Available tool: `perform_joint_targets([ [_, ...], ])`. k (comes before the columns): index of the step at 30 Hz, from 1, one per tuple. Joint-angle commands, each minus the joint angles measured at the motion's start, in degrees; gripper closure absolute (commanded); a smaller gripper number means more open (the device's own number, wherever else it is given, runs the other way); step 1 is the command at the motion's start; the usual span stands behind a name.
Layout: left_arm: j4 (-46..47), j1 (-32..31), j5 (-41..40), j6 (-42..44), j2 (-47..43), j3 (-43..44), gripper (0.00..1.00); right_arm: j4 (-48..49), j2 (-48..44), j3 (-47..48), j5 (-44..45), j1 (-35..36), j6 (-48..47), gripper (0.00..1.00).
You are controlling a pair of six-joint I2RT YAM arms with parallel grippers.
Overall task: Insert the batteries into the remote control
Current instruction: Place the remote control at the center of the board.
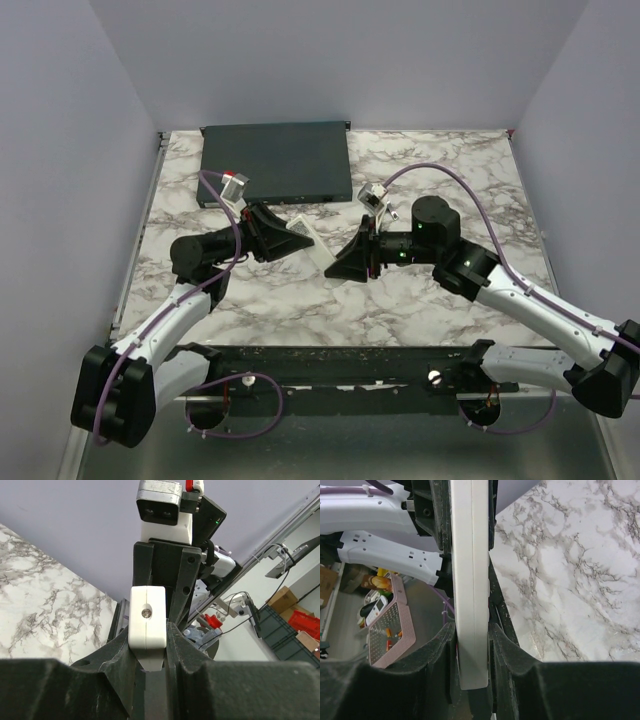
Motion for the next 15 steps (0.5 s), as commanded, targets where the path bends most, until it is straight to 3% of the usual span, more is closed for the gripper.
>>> perform_joint_targets([
  [1, 1.3, -0.2, -0.2, 0.1, -0.8, 0.9, 0.69, 5.8, -0.4, -2.0, -1.6, 0.1, 1.9, 0.99],
  [3, 0.3, -0.2, -0.1, 0.4, -1.2, 1.0, 0.48, 8.1, -0.3, -2.3, -1.3, 0.1, 3.0, 0.99],
  [5, -1.7, -0.2, -0.2, 1.2, -1.8, 1.2, 0.14, 10.2, -0.8, -2.8, 0.2, 0.1, 4.7, 0.99],
  [6, -3.8, -0.2, -0.3, 2.1, -2.2, 1.3, 0.03, 11.5, -1.5, -3.4, 1.2, 0.1, 5.5, 0.99],
  [10, -16.5, -0.1, -2.6, 8.4, -5.3, 2.0, 0.01, 10.9, -5.0, -4.6, 11.0, 0.1, 4.5, 0.99],
  [15, -49.2, -0.1, -13.7, 23.2, -10.7, 7.7, 0.02, -0.9, -7.0, -2.0, 30.6, 0.1, 0.0, 0.99],
])
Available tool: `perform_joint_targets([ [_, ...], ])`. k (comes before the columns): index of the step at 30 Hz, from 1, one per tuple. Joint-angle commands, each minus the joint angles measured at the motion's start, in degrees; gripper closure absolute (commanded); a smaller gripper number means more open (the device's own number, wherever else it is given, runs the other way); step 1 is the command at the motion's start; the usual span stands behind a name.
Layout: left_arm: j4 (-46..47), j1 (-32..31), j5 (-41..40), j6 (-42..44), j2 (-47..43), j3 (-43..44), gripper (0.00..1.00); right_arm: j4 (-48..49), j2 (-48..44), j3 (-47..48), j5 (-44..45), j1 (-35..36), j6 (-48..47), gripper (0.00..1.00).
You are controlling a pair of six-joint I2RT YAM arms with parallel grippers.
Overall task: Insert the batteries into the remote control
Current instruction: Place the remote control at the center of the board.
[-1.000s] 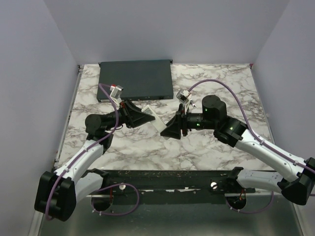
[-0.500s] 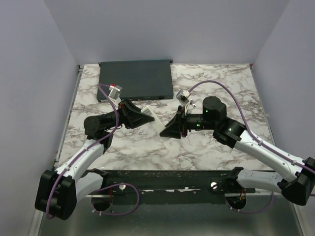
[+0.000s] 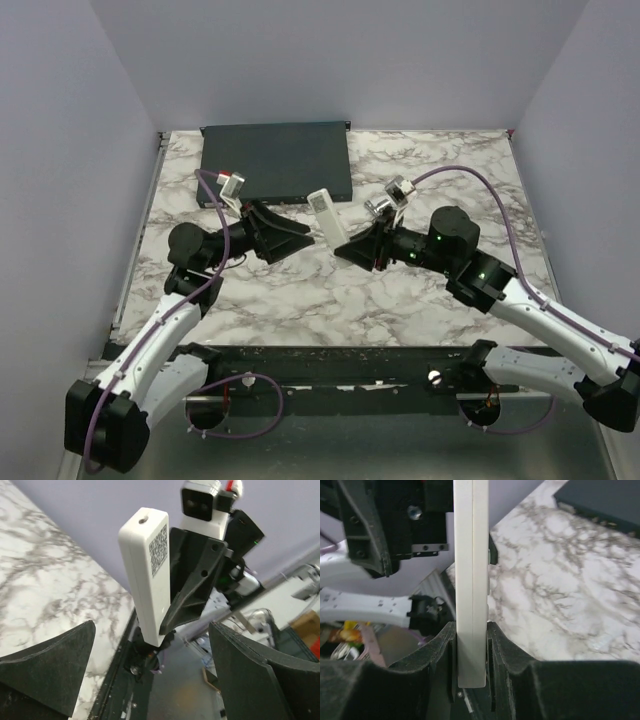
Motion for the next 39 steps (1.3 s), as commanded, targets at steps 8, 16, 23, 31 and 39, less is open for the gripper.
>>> perform_joint_targets([
  [8, -55.4, 0.1, -27.0, 24.0, -4.7, 14.2, 0.02, -20.2, 6.5, 5.0, 31.6, 0.8, -7.3, 0.99],
  [16, -65.4, 0.2, -37.5, 27.2, -5.3, 15.7, 0.01, -23.1, 13.2, 3.8, 47.4, 5.8, -8.5, 0.99],
  [23, -70.6, 0.4, -43.1, 28.2, -5.6, 17.0, 0.01, -26.2, 17.7, 0.8, 52.9, 9.4, -6.9, 0.99],
  [31, -70.8, 1.4, -42.4, 27.1, -5.4, 16.5, 0.01, -21.8, 29.1, 0.7, 58.1, 14.4, -5.3, 0.99],
  [39, -70.6, 3.0, -40.7, 27.1, -5.8, 15.8, 0.01, -22.3, 37.0, 0.5, 64.0, 15.8, -3.8, 0.99],
])
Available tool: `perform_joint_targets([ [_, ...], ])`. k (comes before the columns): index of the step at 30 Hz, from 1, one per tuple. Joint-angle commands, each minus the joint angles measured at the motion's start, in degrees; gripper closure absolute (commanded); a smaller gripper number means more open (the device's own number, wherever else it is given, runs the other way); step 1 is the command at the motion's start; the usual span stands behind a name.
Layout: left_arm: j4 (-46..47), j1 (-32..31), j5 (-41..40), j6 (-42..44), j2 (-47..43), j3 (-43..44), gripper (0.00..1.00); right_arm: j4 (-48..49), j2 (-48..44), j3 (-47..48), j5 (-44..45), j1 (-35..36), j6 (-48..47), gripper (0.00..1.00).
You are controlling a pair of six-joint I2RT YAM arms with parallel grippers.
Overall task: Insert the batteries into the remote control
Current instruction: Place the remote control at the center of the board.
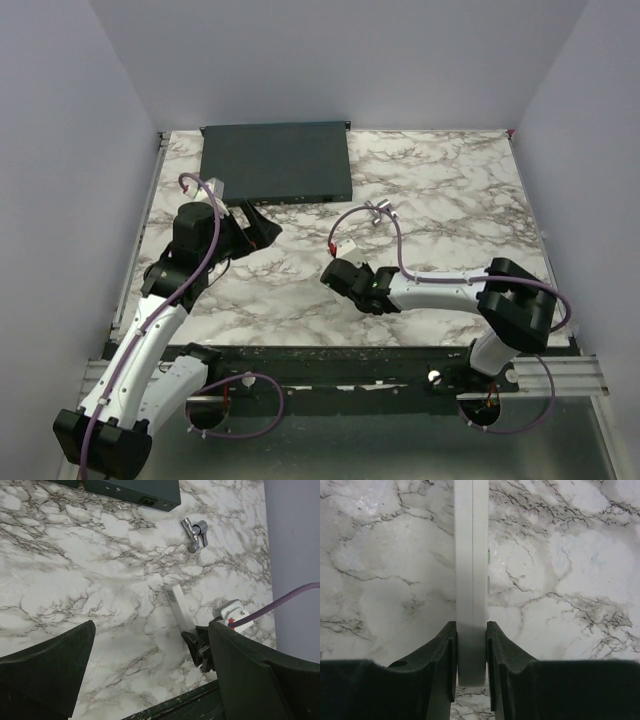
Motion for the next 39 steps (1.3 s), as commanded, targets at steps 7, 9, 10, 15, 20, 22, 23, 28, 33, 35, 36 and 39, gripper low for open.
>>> perform_joint_targets([
  [7, 1.8, 1.7, 2.9, -0.7, 0.4, -1.0, 0.01, -2.6, 7.6, 2.5, 9.0, 2.2, 2.2, 0.76],
  [9, 2.7, 1.8, 3.5, -1.4, 0.8, -1.6, 0.01, -3.0, 8.5, 3.0, 8.3, 2.6, 2.0, 0.66],
  [10, 3.0, 1.9, 3.8, -1.8, 1.0, -1.8, 0.01, -3.1, 8.8, 3.1, 8.0, 2.8, 2.0, 0.62],
  [15, 4.4, 2.0, 4.7, -3.1, 0.8, -2.3, 0.01, -2.1, 8.4, 2.9, 6.2, 3.7, 1.6, 0.46],
  [20, 3.6, 2.1, 4.1, -2.6, 0.2, -2.2, 0.01, -0.3, 7.2, 2.8, 4.2, 4.2, 1.8, 0.37],
  [22, 2.9, 2.2, 3.9, -2.4, 0.1, -2.2, 0.01, 0.9, 6.7, 2.5, 3.0, 4.3, 2.2, 0.36],
  [23, 2.8, 2.3, 3.8, -2.4, 0.0, -2.1, 0.01, 1.2, 6.4, 2.4, 2.7, 4.3, 2.4, 0.36],
  [28, 3.0, 2.7, 3.9, -2.7, -0.4, -2.8, 0.02, 3.0, 5.3, 1.8, 1.3, 4.5, 3.6, 0.36],
  [33, 2.8, 2.8, 4.1, -2.7, -0.3, -2.6, 0.01, 3.6, 4.8, 1.8, 0.7, 4.6, 3.7, 0.43],
  [35, 2.6, 2.9, 4.1, -2.7, -0.3, -2.7, 0.01, 3.8, 4.8, 1.7, 0.4, 4.5, 3.7, 0.48],
  [36, 2.5, 3.0, 4.1, -2.7, -0.4, -2.7, 0.01, 3.9, 4.9, 1.8, 0.4, 4.6, 3.7, 0.52],
  [39, 2.5, 3.0, 4.0, -2.8, -0.8, -3.0, 0.01, 4.0, 5.3, 2.0, 0.5, 4.5, 3.6, 0.67],
])
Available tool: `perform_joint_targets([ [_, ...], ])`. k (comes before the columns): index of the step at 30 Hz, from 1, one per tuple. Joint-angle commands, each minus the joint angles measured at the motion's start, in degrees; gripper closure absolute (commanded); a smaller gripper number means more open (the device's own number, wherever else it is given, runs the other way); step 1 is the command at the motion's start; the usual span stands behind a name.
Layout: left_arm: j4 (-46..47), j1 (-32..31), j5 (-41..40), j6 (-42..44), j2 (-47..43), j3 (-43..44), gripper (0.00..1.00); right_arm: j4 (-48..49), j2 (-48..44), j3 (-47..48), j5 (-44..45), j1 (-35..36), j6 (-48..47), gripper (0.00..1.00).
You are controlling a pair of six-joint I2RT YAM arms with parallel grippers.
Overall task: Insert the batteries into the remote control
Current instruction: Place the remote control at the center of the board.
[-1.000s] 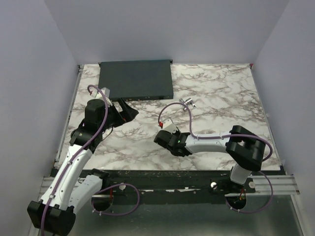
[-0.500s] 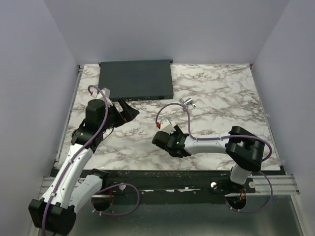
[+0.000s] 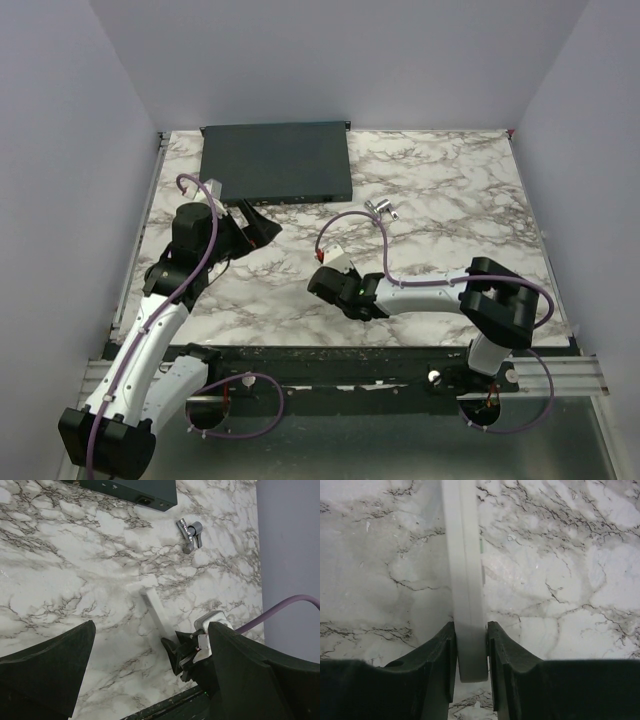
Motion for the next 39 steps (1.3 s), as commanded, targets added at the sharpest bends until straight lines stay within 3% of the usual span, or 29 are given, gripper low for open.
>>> perform_joint_targets([
  [1, -0.3, 0.5, 0.9, -0.3, -1.3, -1.2, 0.01, 0.8, -0.1, -0.6, -1.9, 0.5, 0.9, 0.69],
  [6, -0.2, 0.6, 1.2, -0.3, -1.2, -1.4, 0.02, -1.4, 2.2, 2.0, -1.5, 0.7, 0.0, 0.69],
  [10, -0.3, 0.7, 1.5, -0.3, -1.3, -1.5, 0.01, -2.0, 3.5, 3.0, -0.6, 1.2, -0.6, 0.53],
  [13, -0.5, 0.8, 1.5, -0.3, -1.7, -1.9, 0.01, -3.6, 5.0, 4.2, 0.9, 1.8, -0.9, 0.52],
  [15, -0.5, 0.9, 1.5, -0.3, -2.1, -2.3, 0.01, -5.2, 6.7, 5.4, 2.7, 2.5, -0.4, 0.55],
  [18, -0.5, 1.1, 1.7, -0.5, -2.7, -3.0, 0.01, -7.0, 9.4, 7.1, 4.2, 3.4, 0.1, 0.71],
  [21, -0.4, 1.2, 1.8, -0.7, -3.2, -3.4, 0.01, -9.3, 11.5, 8.8, 5.4, 4.0, 1.1, 0.79],
  [25, -0.5, 1.5, 2.0, -0.5, -3.8, -3.8, 0.01, -15.7, 15.0, 12.1, 10.1, 4.3, 4.1, 0.81],
  [29, -0.5, 2.0, 2.3, -0.3, -4.2, -4.1, 0.01, -21.6, 18.2, 14.5, 14.0, 4.4, 6.6, 0.60],
  [39, -0.9, 3.4, 3.0, -0.4, -5.4, -4.4, 0.02, -23.4, 21.2, 16.5, 14.1, 5.4, 7.7, 0.46],
])
